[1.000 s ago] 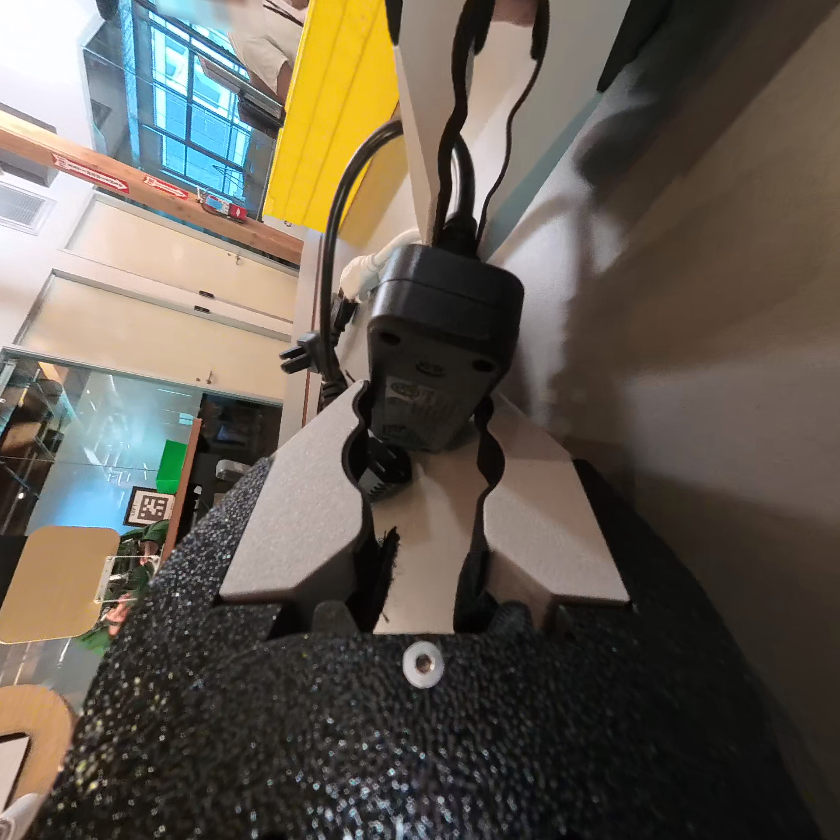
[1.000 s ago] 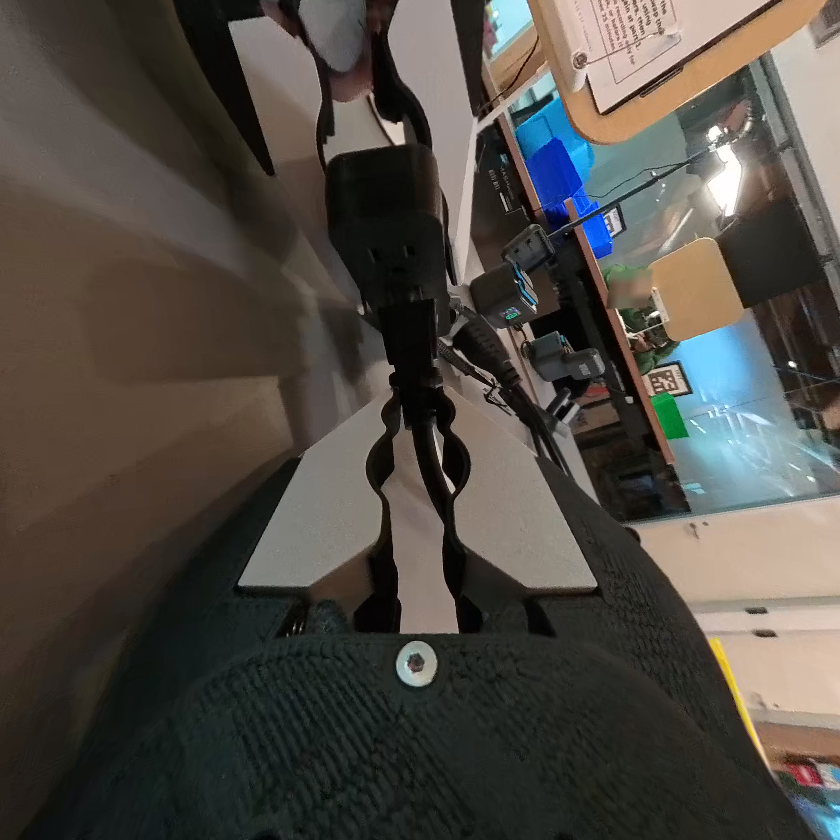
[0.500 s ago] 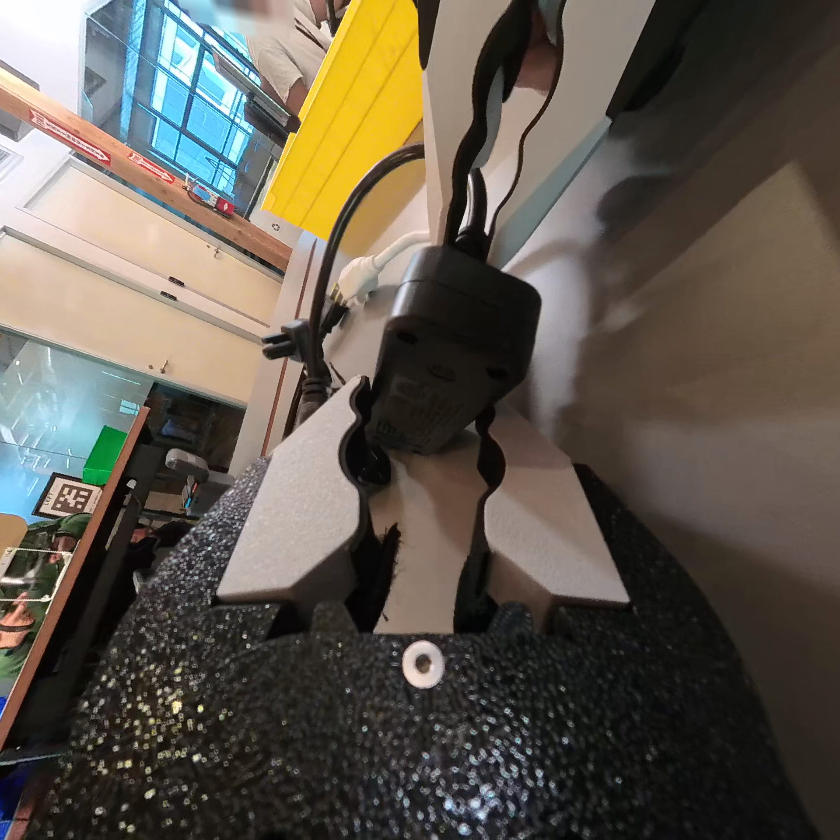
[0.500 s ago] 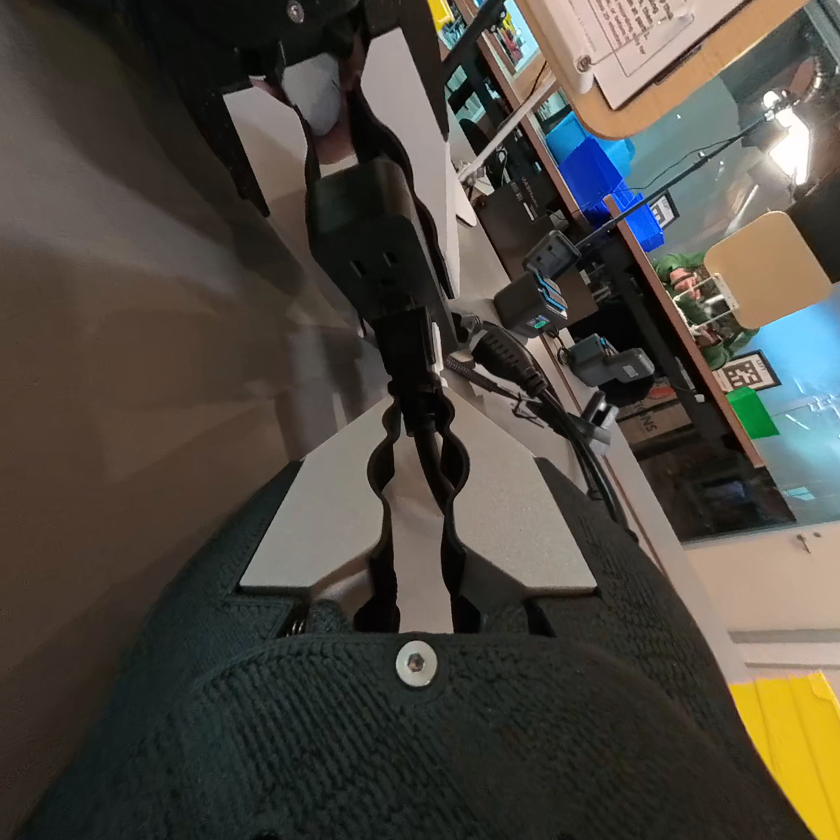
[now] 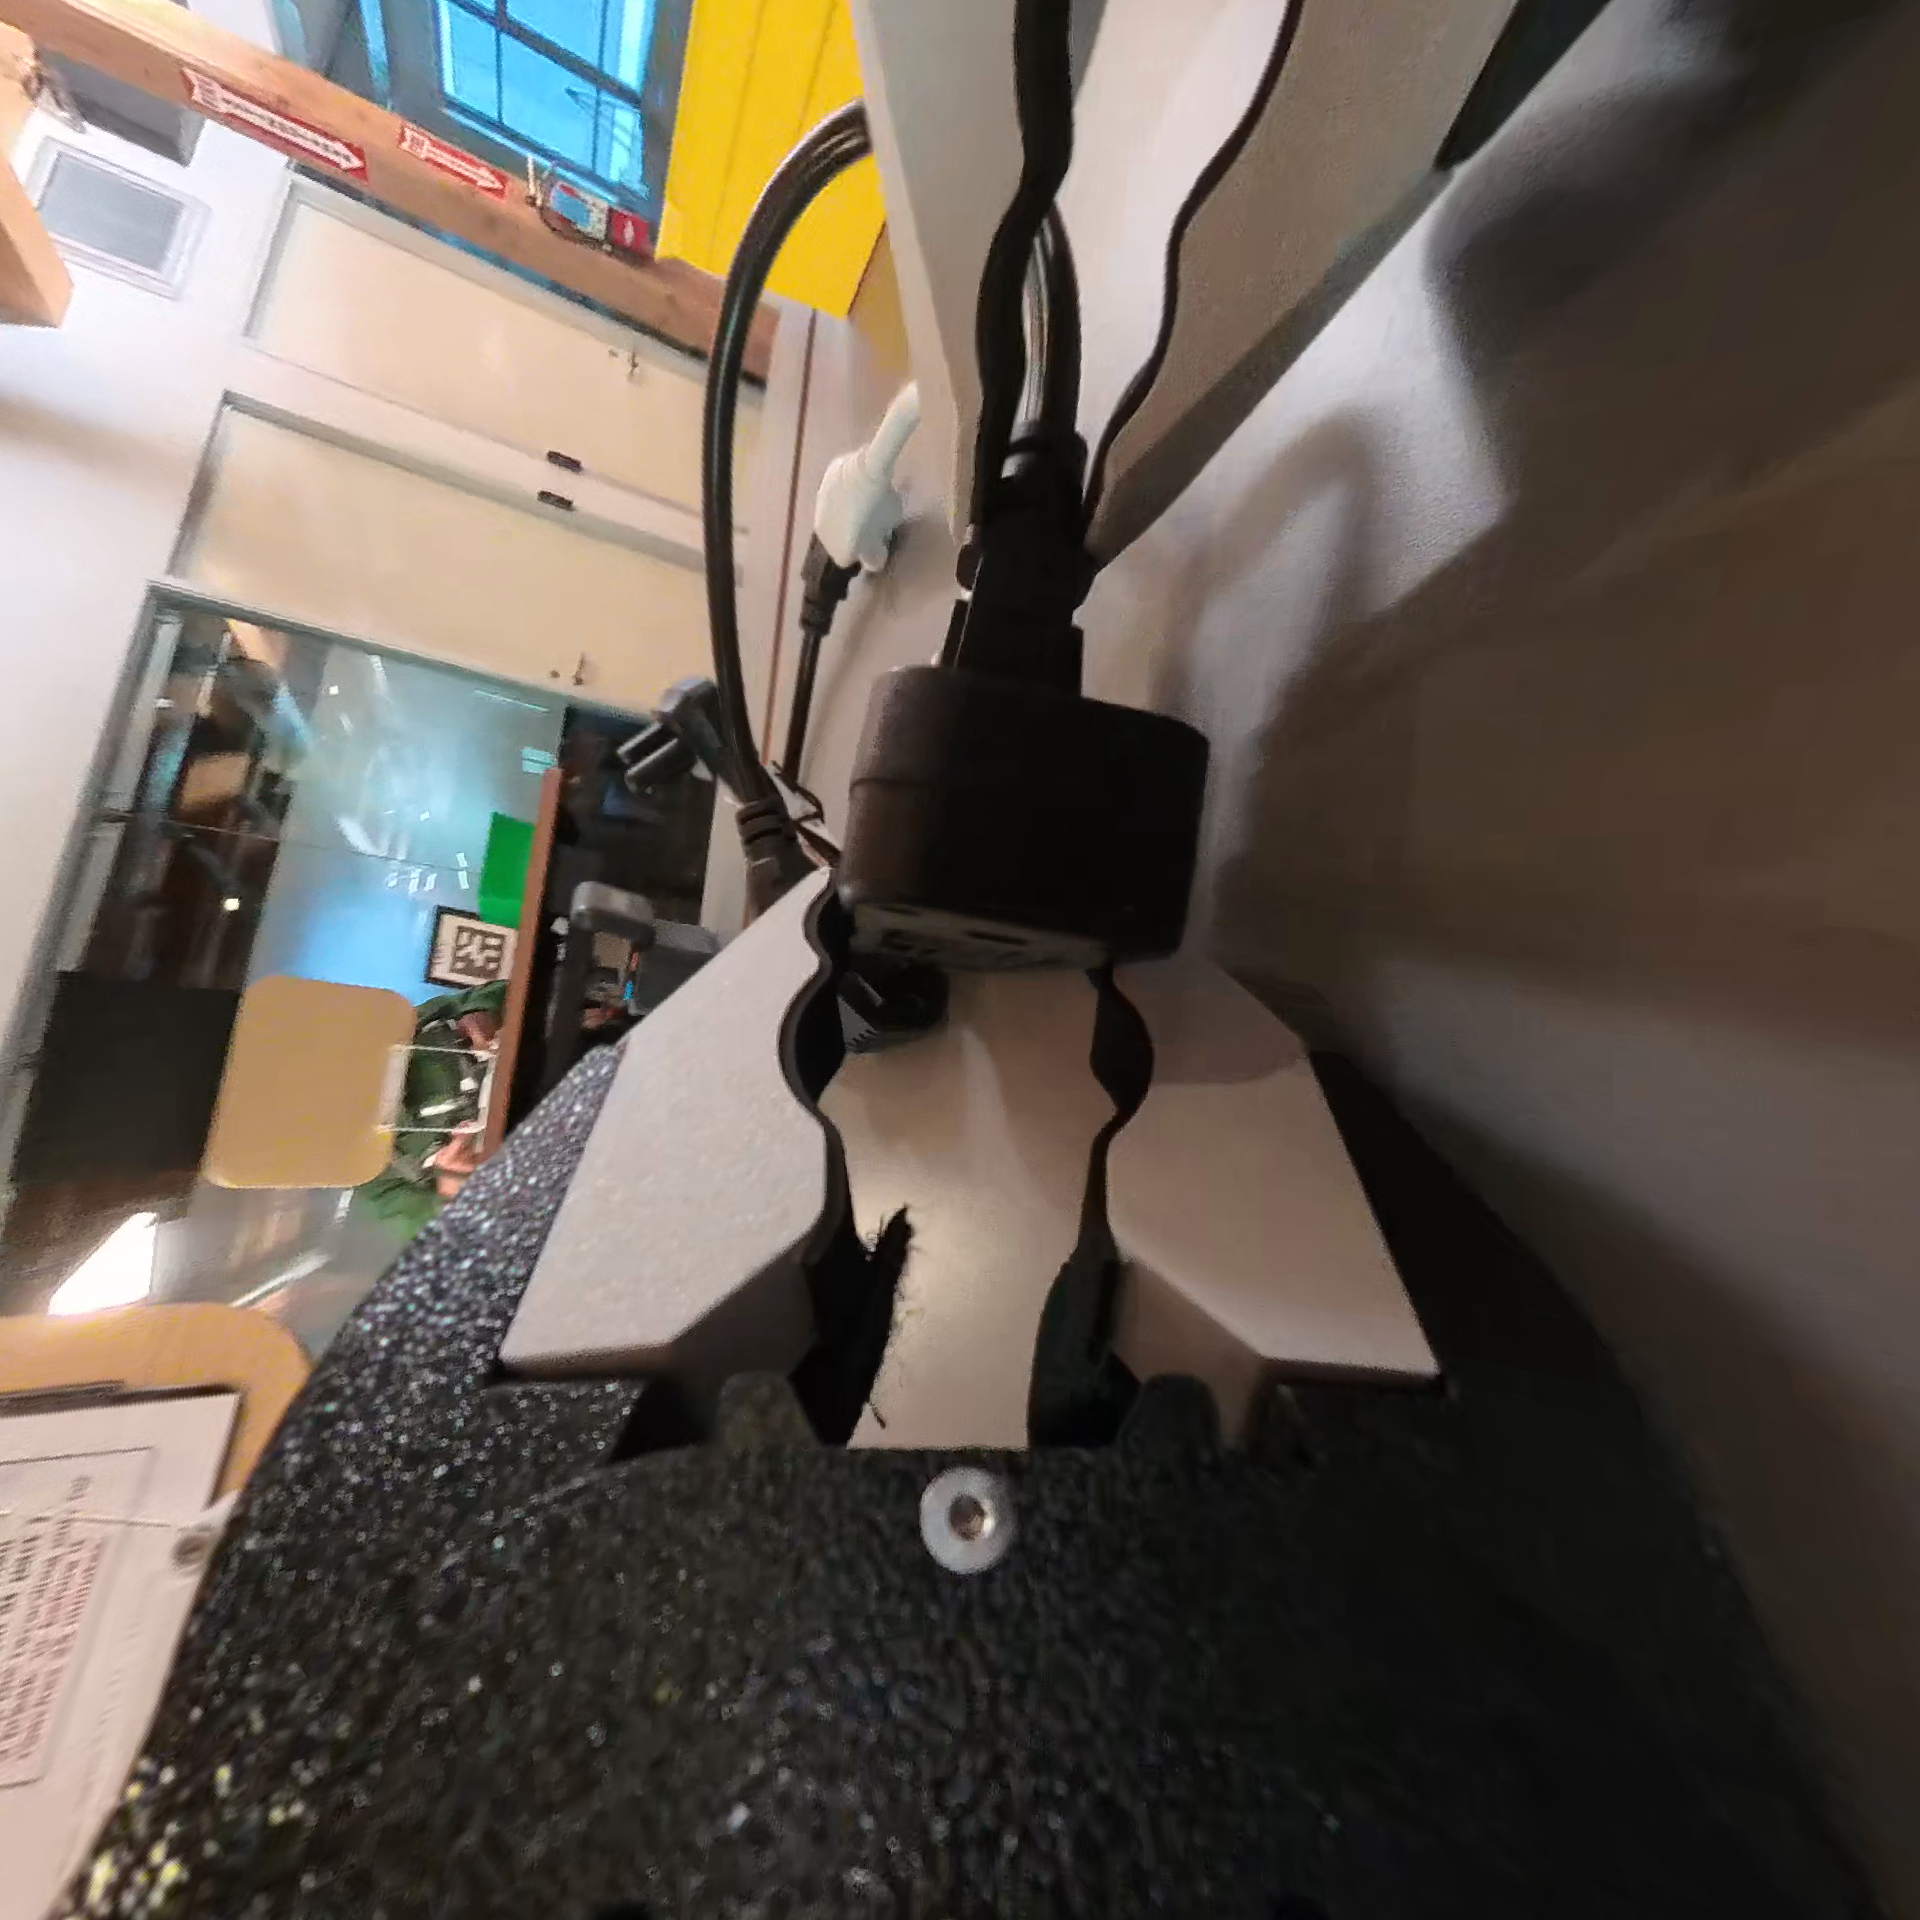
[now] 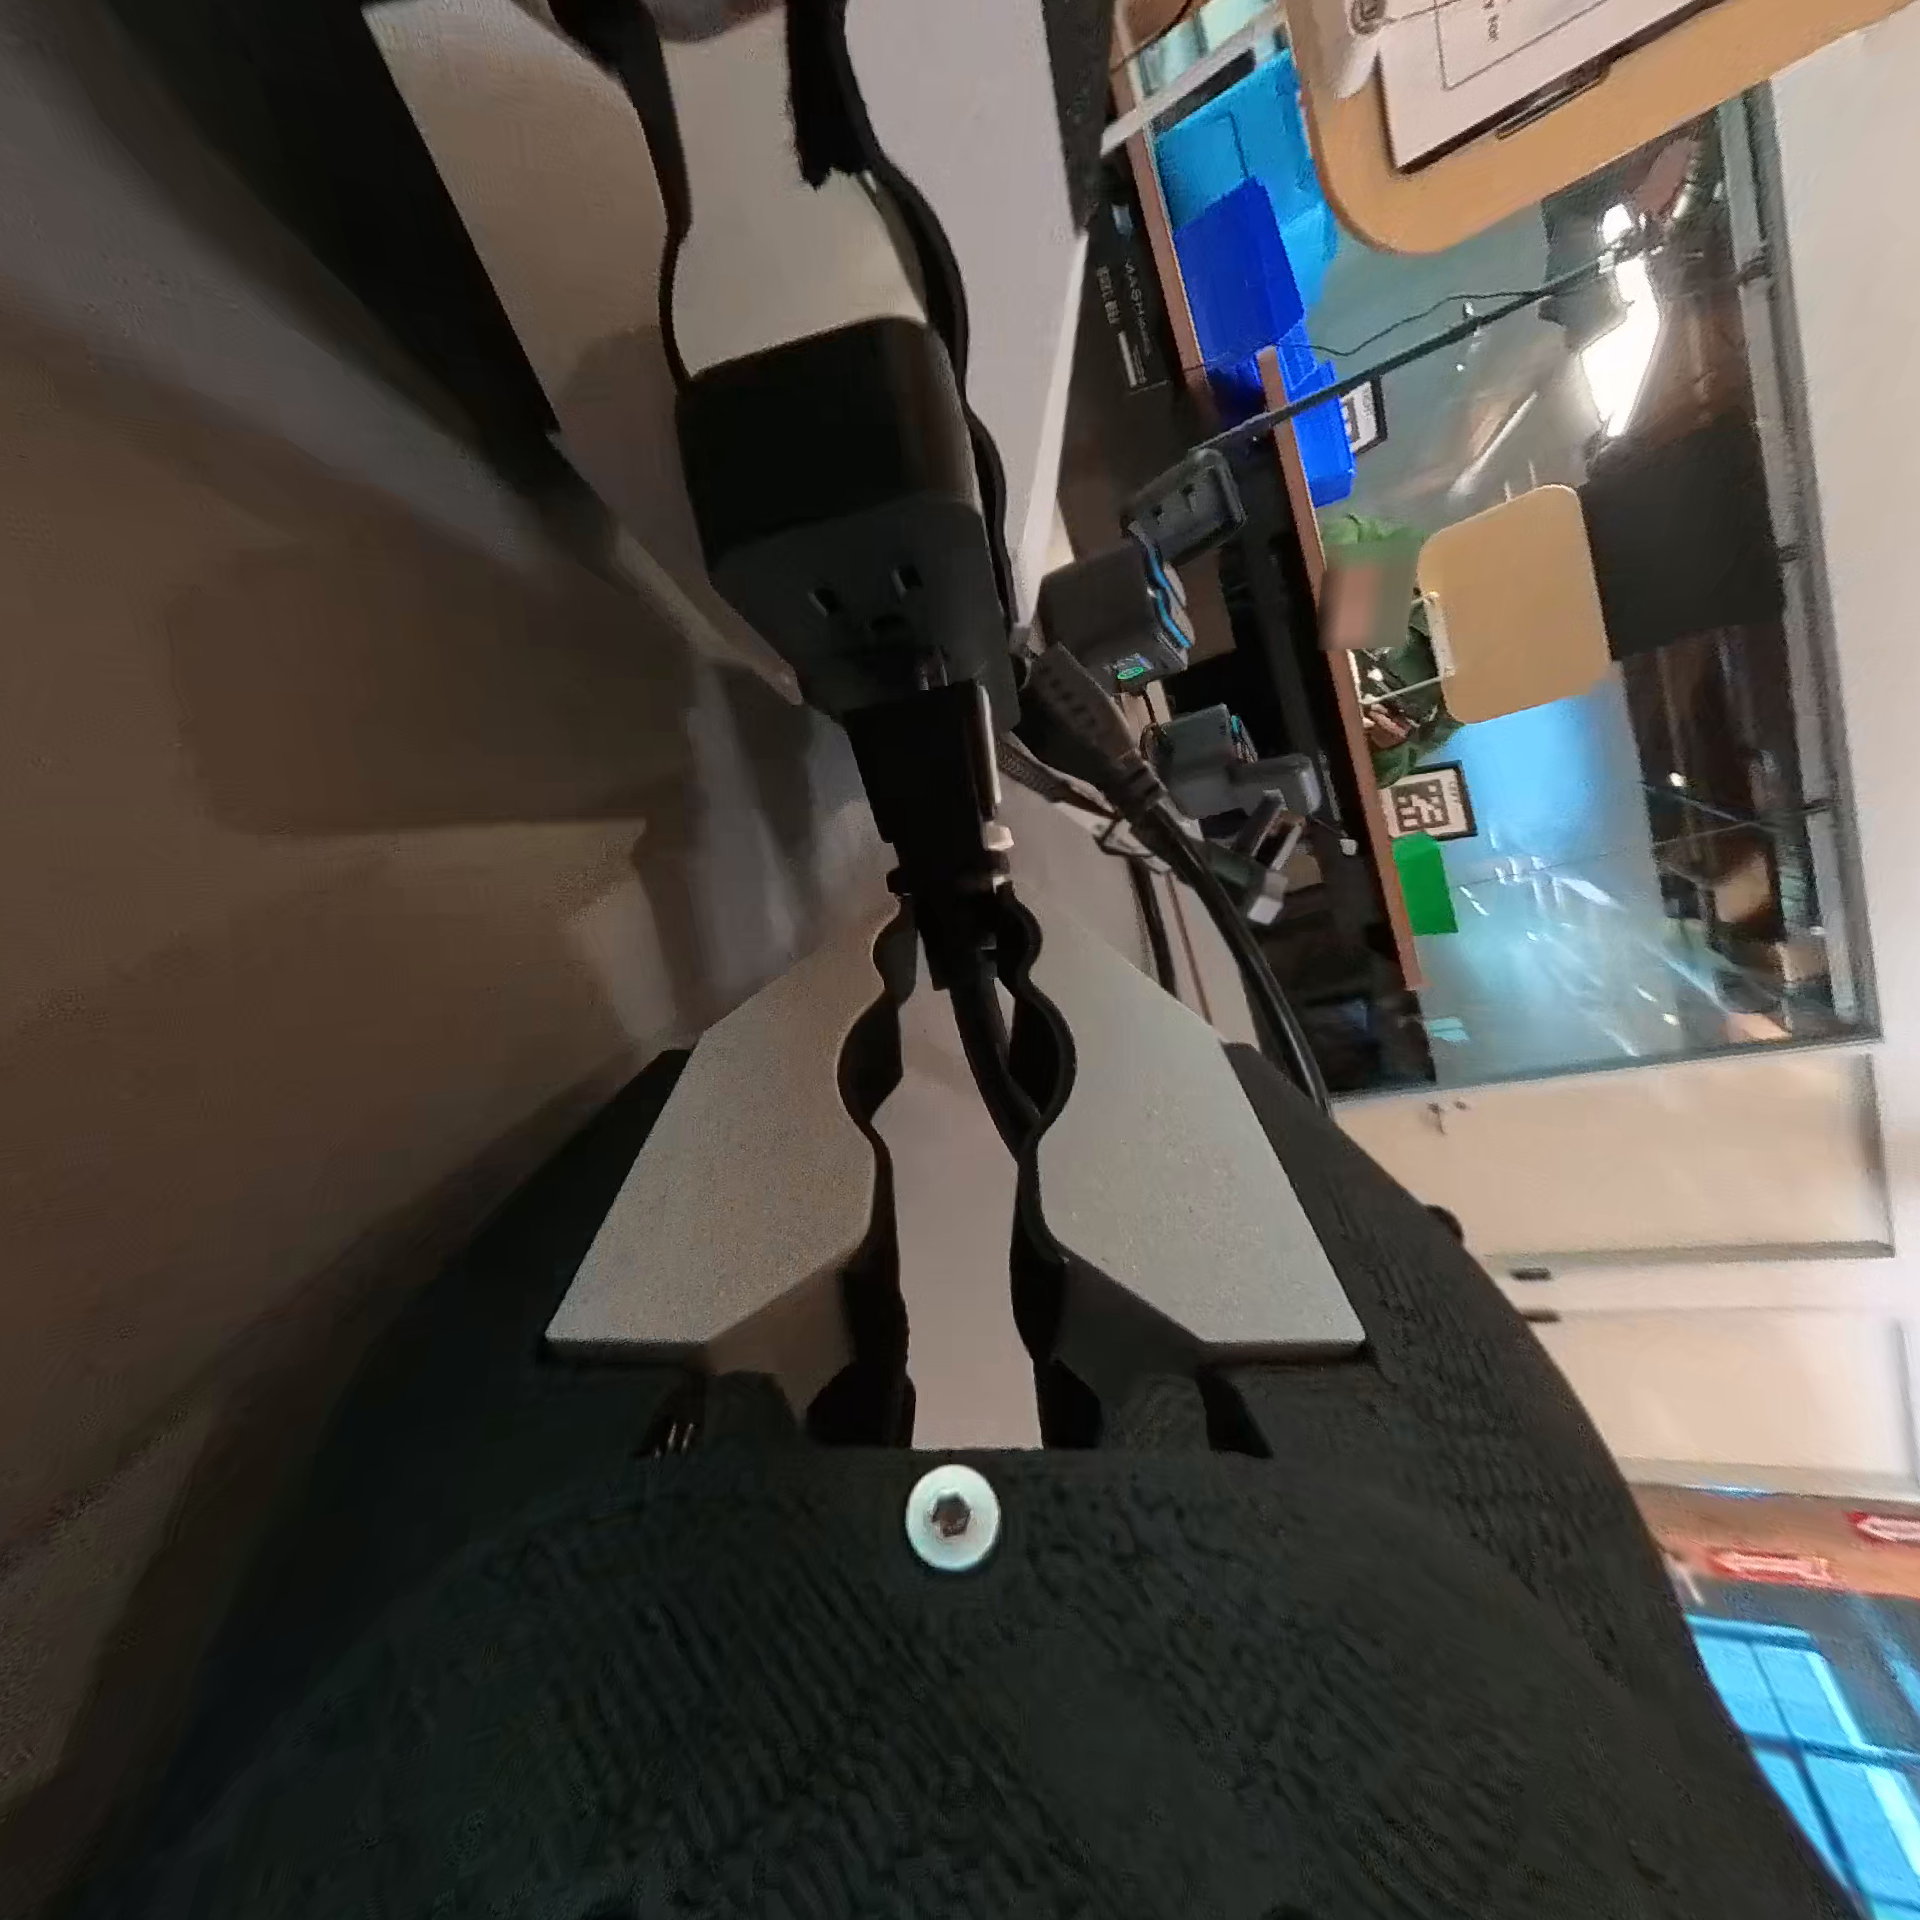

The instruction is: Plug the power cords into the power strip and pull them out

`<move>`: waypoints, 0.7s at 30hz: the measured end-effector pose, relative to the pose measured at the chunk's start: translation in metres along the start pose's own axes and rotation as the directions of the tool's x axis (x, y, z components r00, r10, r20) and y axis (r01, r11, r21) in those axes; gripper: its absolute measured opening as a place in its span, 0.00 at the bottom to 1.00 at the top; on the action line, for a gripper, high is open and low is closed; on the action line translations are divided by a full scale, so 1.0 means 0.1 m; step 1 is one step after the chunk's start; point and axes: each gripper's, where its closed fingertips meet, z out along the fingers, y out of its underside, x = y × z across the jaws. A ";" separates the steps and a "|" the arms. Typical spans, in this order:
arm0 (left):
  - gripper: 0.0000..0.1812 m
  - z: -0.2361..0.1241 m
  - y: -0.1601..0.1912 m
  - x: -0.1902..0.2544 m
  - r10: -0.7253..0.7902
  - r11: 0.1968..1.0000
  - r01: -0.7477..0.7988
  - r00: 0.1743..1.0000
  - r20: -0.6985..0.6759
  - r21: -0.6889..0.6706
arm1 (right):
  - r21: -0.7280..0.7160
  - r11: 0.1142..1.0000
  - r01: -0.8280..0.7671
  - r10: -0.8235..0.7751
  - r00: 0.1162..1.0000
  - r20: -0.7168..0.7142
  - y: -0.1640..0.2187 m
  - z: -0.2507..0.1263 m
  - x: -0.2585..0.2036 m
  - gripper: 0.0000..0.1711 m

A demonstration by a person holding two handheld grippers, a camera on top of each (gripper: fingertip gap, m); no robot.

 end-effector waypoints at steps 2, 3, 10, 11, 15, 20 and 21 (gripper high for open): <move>0.24 0.00 0.01 0.00 0.020 1.000 -0.020 1.000 0.010 -0.009 | 0.004 1.000 0.005 -0.005 1.000 -0.001 0.00 0.00 -0.01 0.07; 0.24 0.00 0.01 0.00 0.015 1.000 -0.015 1.000 0.009 -0.003 | 0.009 1.000 0.005 -0.005 1.000 0.002 0.00 0.00 -0.02 0.07; 0.31 -0.03 -0.02 -0.03 0.076 0.996 -0.077 0.996 0.036 0.049 | 0.034 0.999 0.022 -0.023 0.999 0.030 -0.03 0.03 -0.09 0.08; 0.32 -0.04 -0.04 -0.03 0.108 0.992 -0.111 0.993 0.048 0.064 | 0.035 0.999 0.016 -0.017 0.999 0.032 -0.03 0.03 -0.09 0.08; 0.33 -0.05 -0.08 -0.01 0.149 0.984 -0.153 0.988 0.045 0.092 | 0.030 0.999 0.036 -0.037 0.999 0.026 -0.02 0.04 -0.09 0.08; 0.31 -0.05 -0.09 -0.01 0.180 0.978 -0.184 0.982 0.049 0.094 | 0.018 0.998 0.053 -0.054 0.998 0.025 -0.01 0.04 -0.11 0.08; 0.26 -0.06 -0.10 -0.04 0.170 0.980 -0.174 0.984 0.051 0.093 | 0.019 0.999 0.041 -0.041 0.999 0.030 -0.02 0.04 -0.11 0.08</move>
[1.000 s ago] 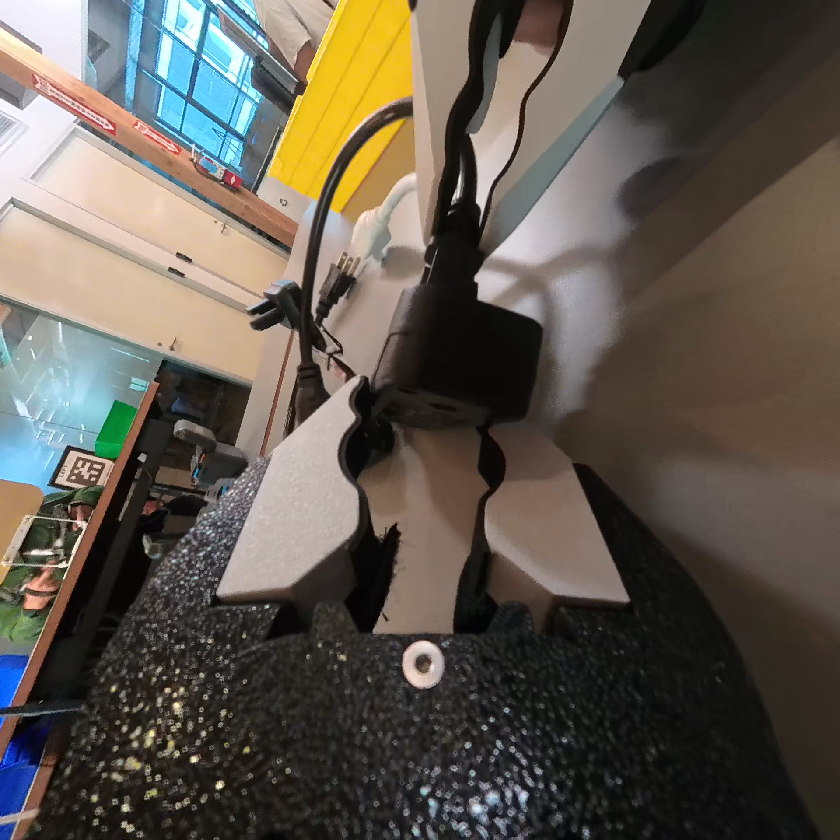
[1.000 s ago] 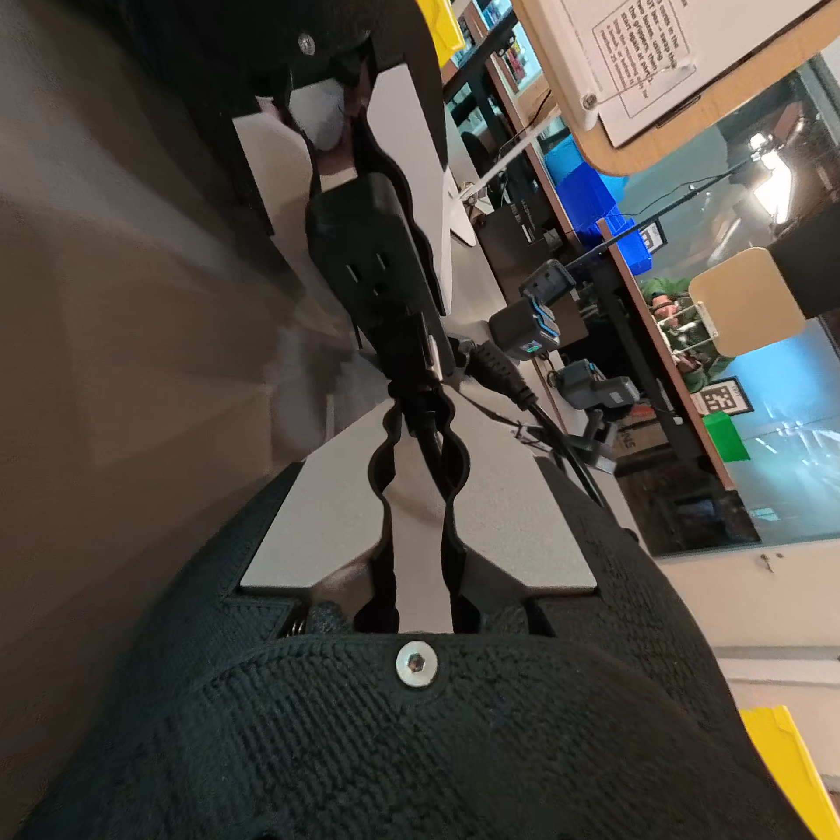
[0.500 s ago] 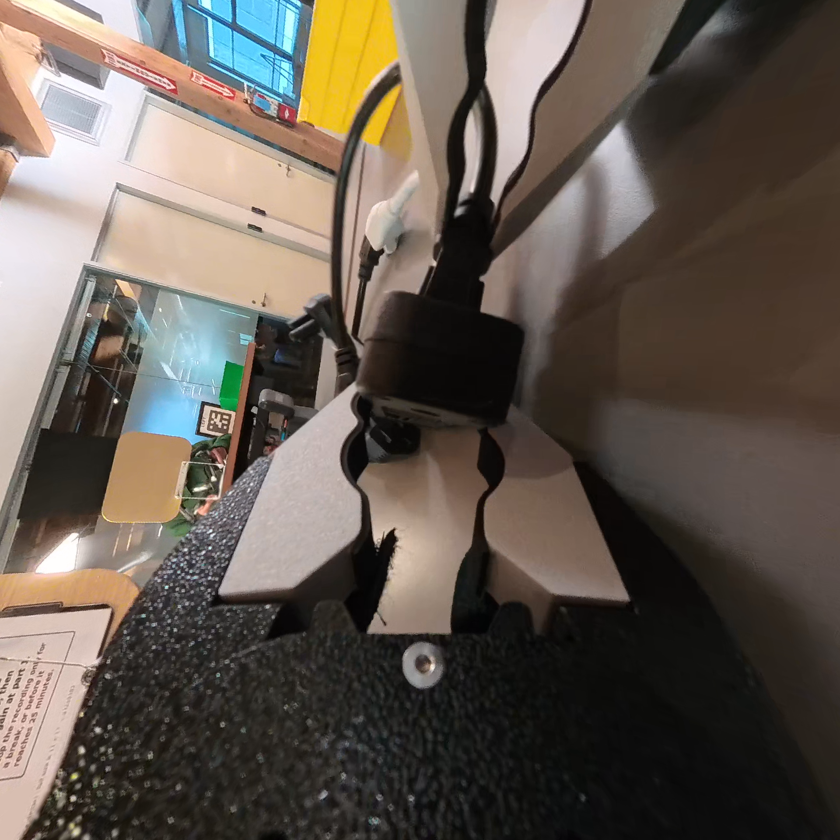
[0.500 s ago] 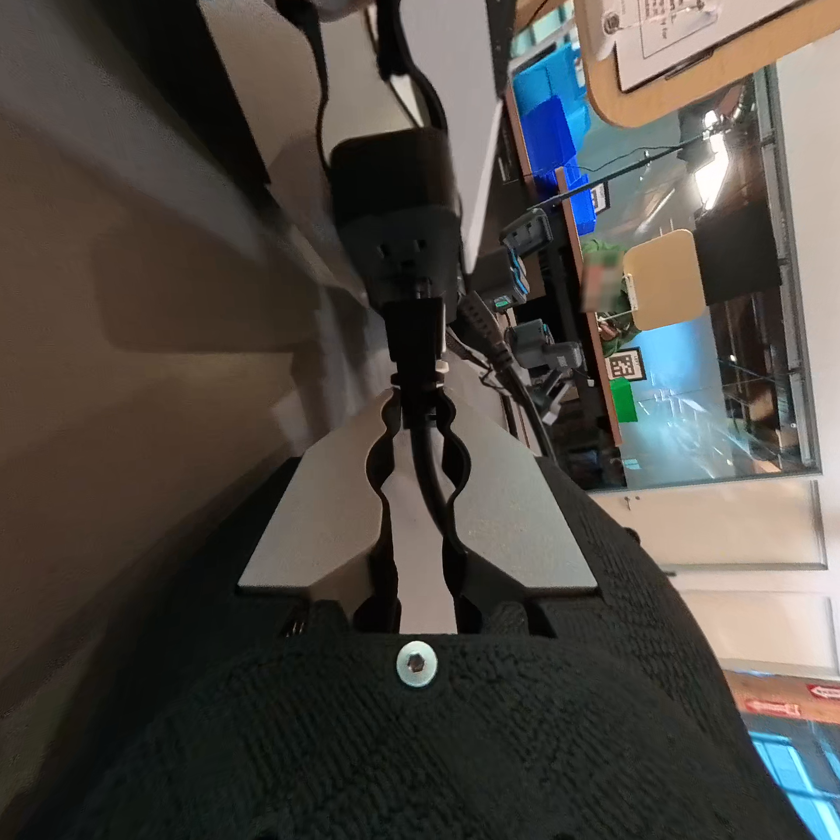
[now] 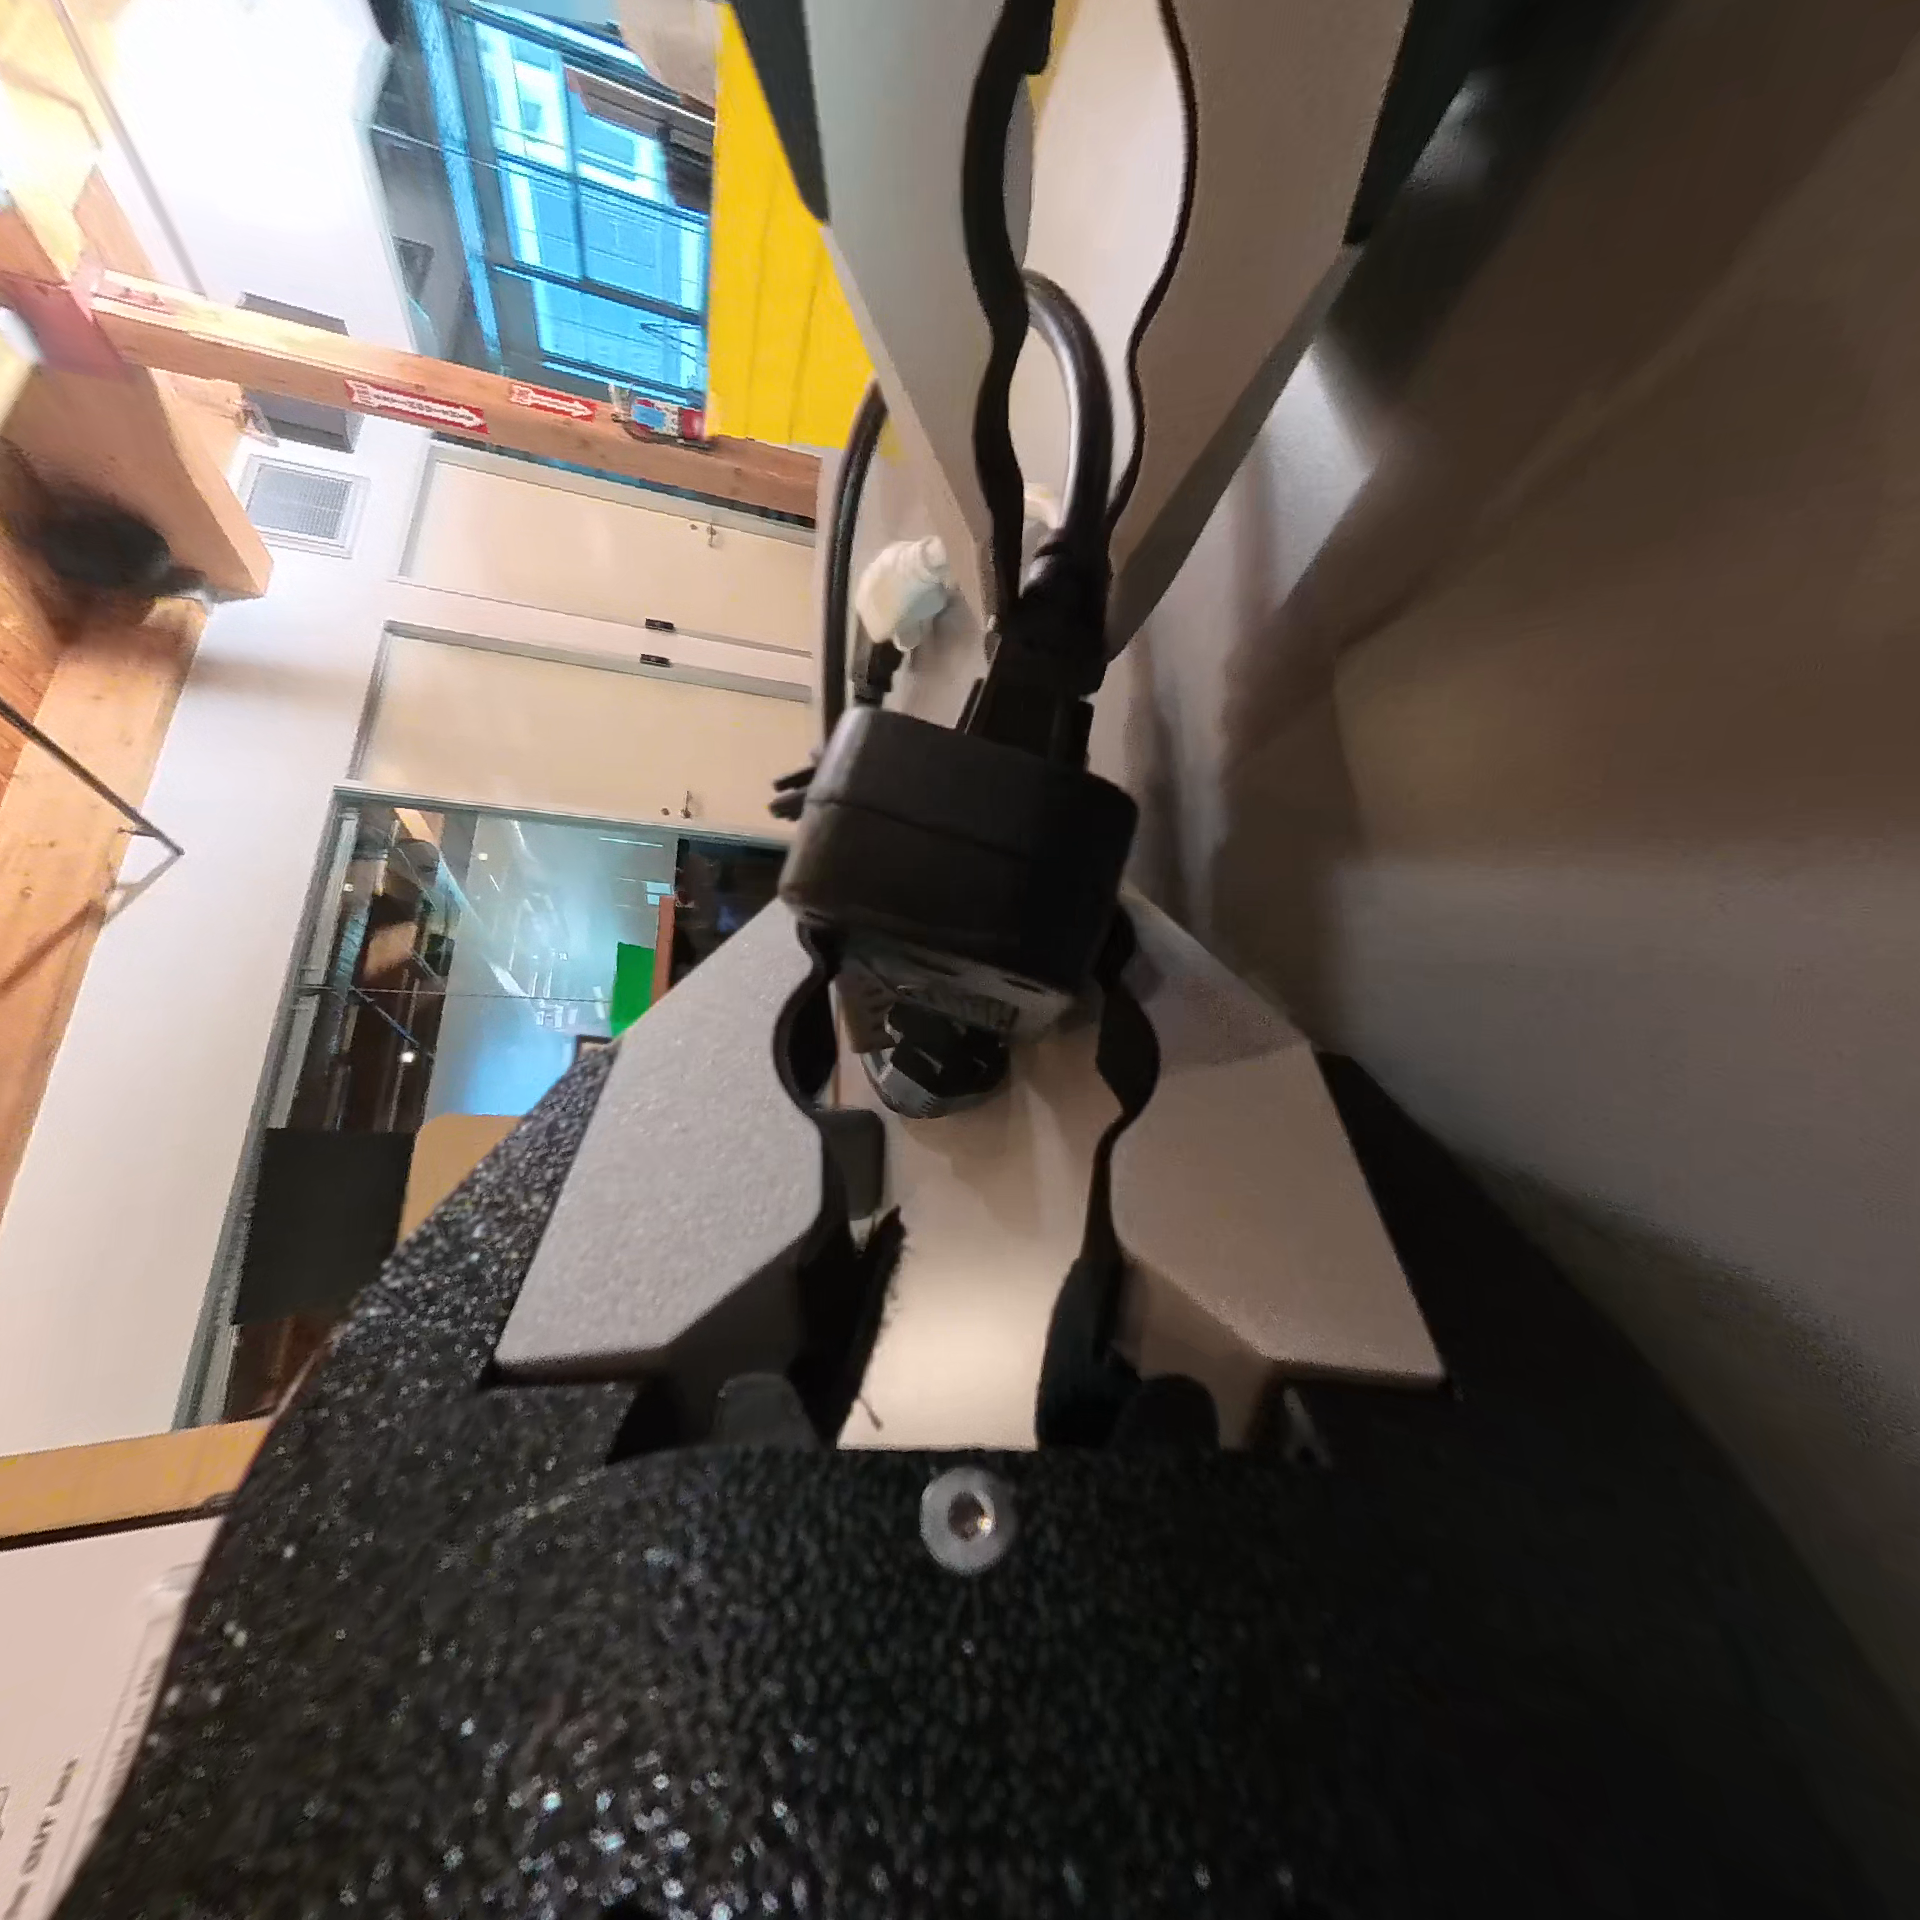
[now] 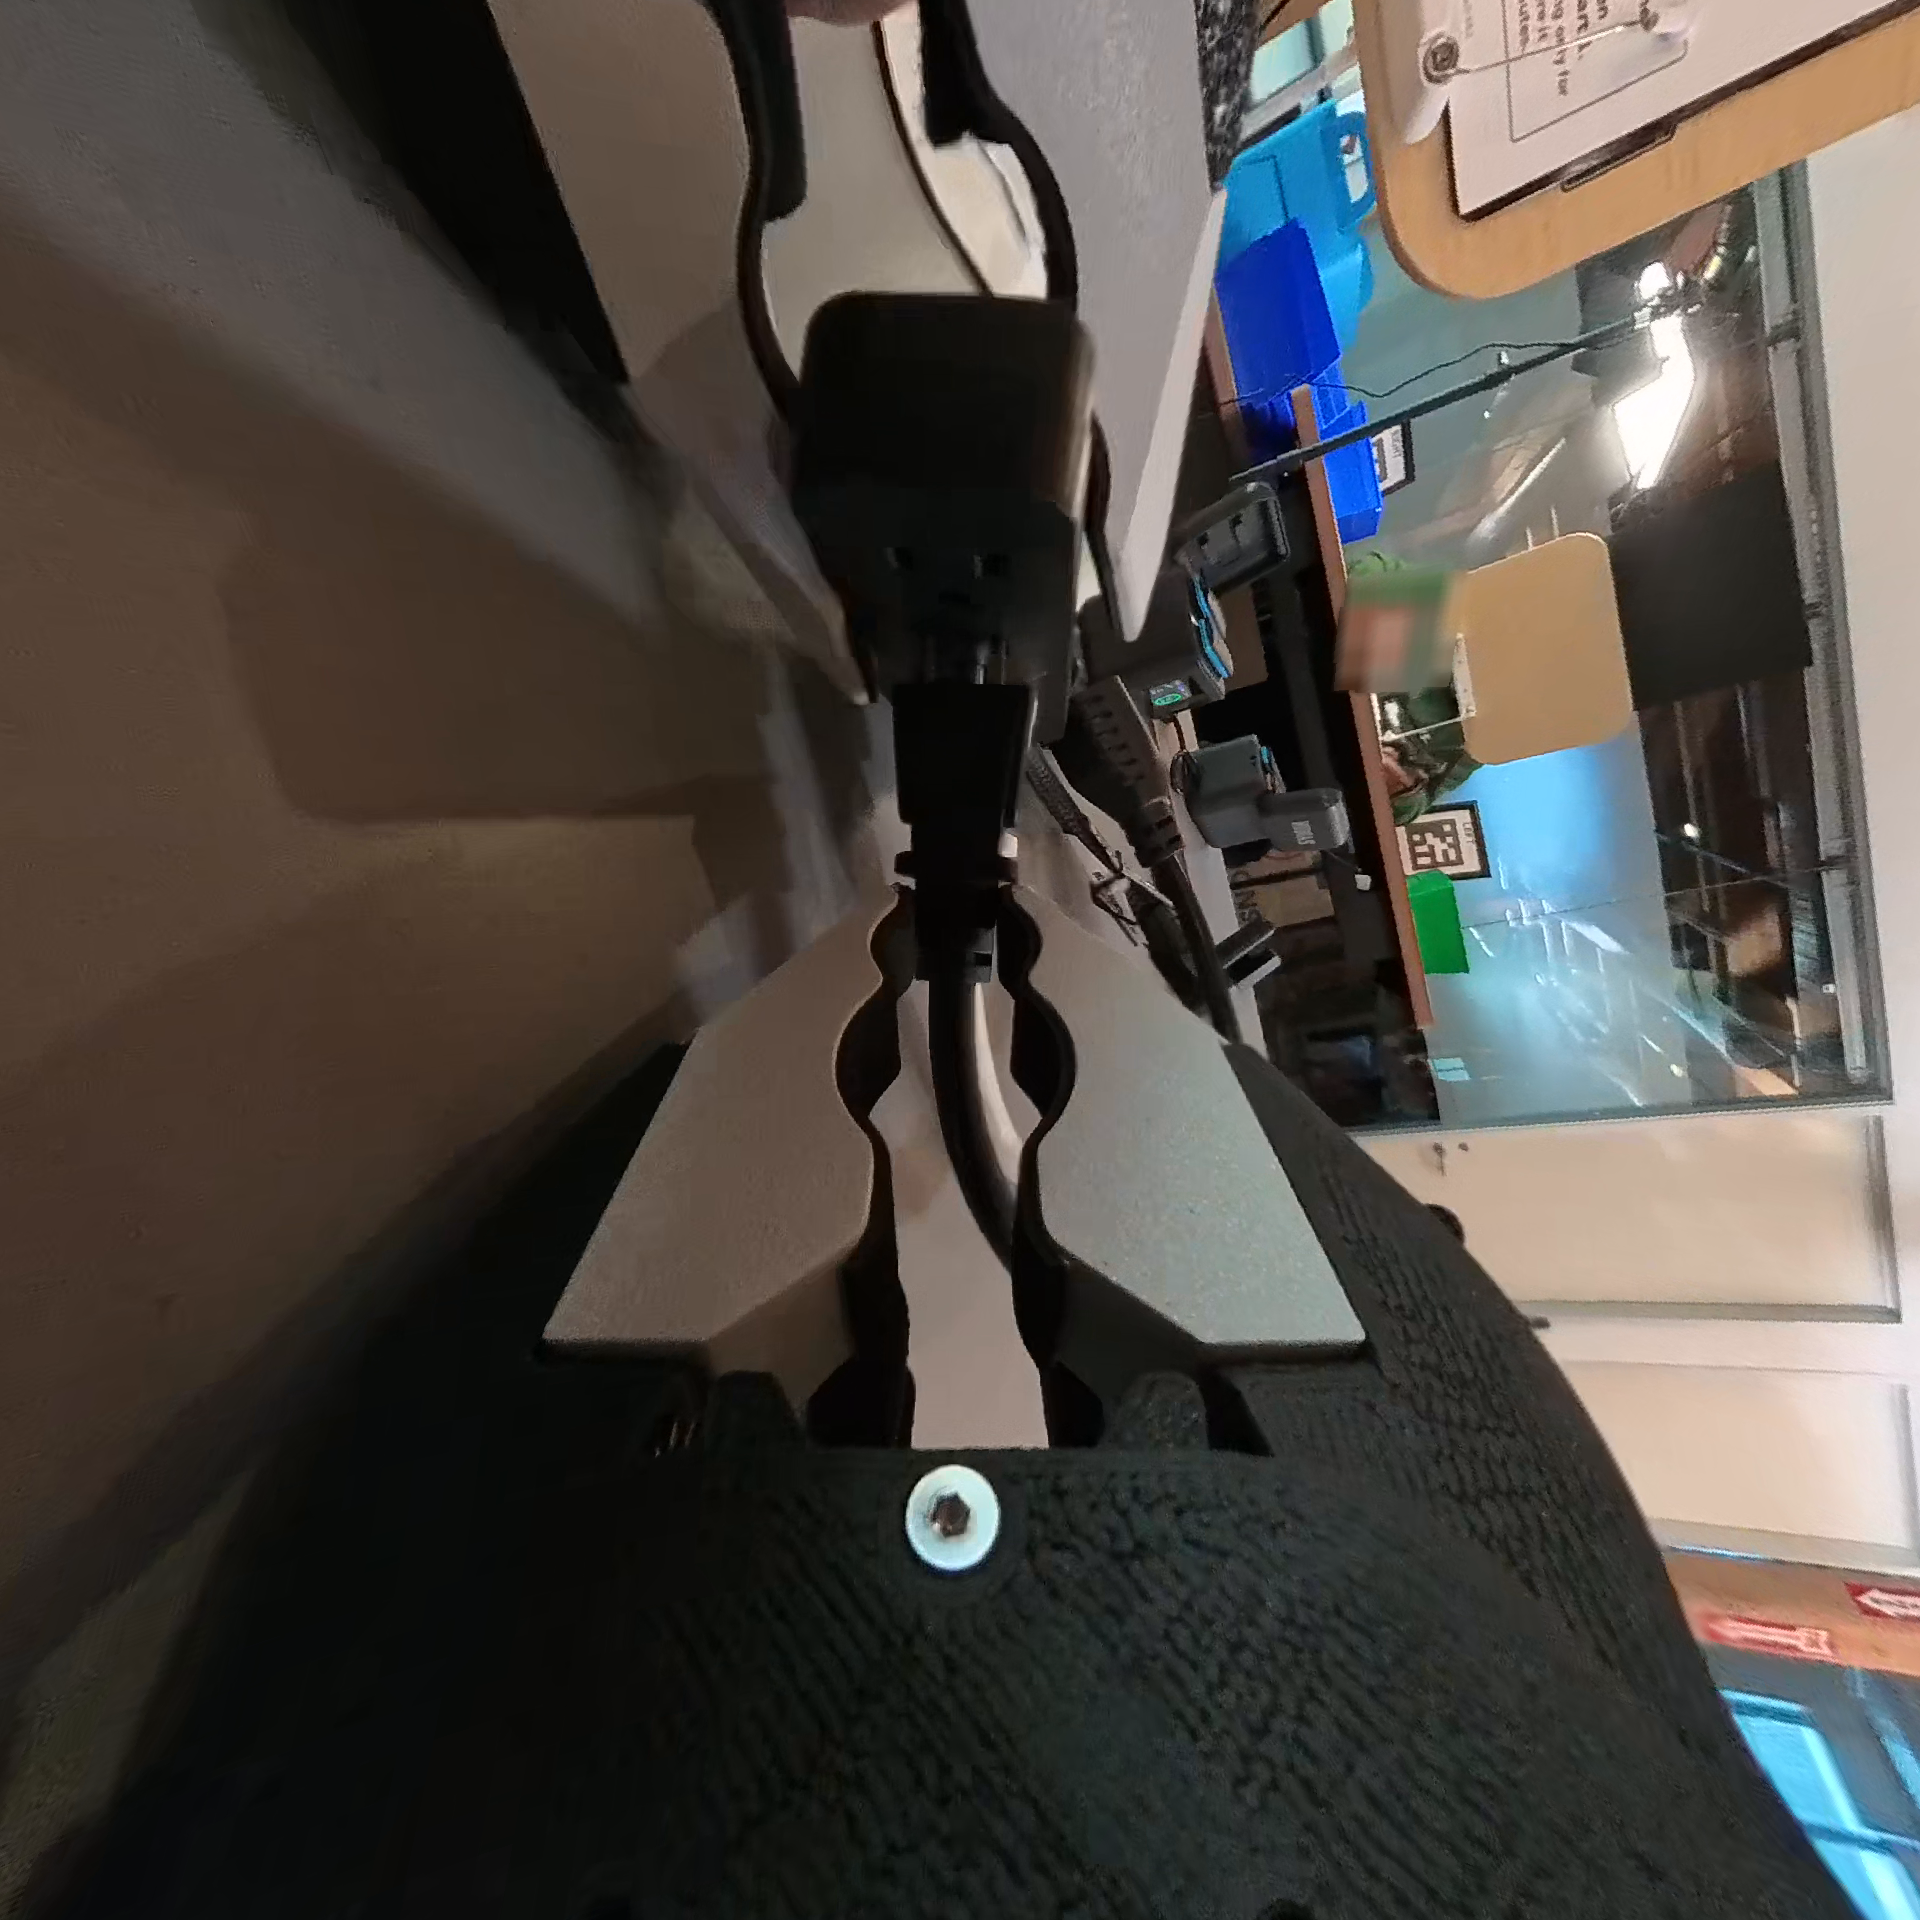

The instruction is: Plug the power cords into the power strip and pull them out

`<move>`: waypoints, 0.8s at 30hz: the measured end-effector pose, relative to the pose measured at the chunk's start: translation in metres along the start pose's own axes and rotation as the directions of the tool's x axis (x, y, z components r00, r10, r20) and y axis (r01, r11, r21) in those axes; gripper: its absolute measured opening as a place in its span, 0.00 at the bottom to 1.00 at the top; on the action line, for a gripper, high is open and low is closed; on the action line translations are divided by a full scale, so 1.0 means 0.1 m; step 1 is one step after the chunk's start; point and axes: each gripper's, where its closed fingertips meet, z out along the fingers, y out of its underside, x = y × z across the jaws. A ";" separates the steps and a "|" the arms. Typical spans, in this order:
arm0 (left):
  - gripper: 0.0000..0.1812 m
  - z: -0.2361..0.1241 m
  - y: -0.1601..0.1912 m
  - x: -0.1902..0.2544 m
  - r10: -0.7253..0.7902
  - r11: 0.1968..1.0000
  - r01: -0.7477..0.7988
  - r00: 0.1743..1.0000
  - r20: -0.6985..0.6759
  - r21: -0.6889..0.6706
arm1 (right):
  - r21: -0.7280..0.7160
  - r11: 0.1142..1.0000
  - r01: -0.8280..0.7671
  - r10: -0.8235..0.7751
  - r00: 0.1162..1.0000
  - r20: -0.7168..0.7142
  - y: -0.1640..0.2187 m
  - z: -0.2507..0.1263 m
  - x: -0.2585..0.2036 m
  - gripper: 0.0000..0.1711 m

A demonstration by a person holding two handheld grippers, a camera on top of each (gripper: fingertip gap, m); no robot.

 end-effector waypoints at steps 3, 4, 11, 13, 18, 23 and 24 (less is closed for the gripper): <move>0.25 -0.02 0.03 0.00 -0.047 0.999 0.047 0.998 -0.030 -0.011 | 0.026 0.994 -0.102 0.101 0.994 0.029 -0.06 -0.02 0.01 0.08; 0.25 -0.02 0.05 0.00 -0.059 0.998 0.059 0.998 -0.033 -0.012 | 0.029 0.990 -0.135 0.134 0.990 0.038 -0.08 -0.02 0.01 0.08; 0.25 0.00 0.10 0.01 -0.112 0.992 0.112 0.994 -0.006 -0.061 | -0.048 0.976 -0.212 0.213 0.977 0.017 -0.07 0.05 0.03 0.07; 0.25 0.02 0.08 0.02 -0.102 0.992 0.102 0.995 0.004 -0.070 | -0.081 0.978 -0.195 0.196 0.981 0.004 -0.02 0.07 0.03 0.07; 0.25 0.03 0.16 0.00 -0.143 0.985 0.144 0.990 0.019 -0.099 | -0.034 0.982 -0.185 0.185 0.983 -0.012 -0.09 0.06 0.06 0.07; 0.26 0.06 0.09 0.01 -0.125 0.990 0.126 0.992 0.019 -0.068 | -0.090 0.978 -0.186 0.186 0.983 -0.006 0.00 0.10 0.04 0.06; 0.26 0.05 0.10 0.01 -0.135 0.989 0.136 0.991 0.021 -0.063 | -0.076 0.982 -0.174 0.174 0.985 -0.012 -0.03 0.08 0.05 0.06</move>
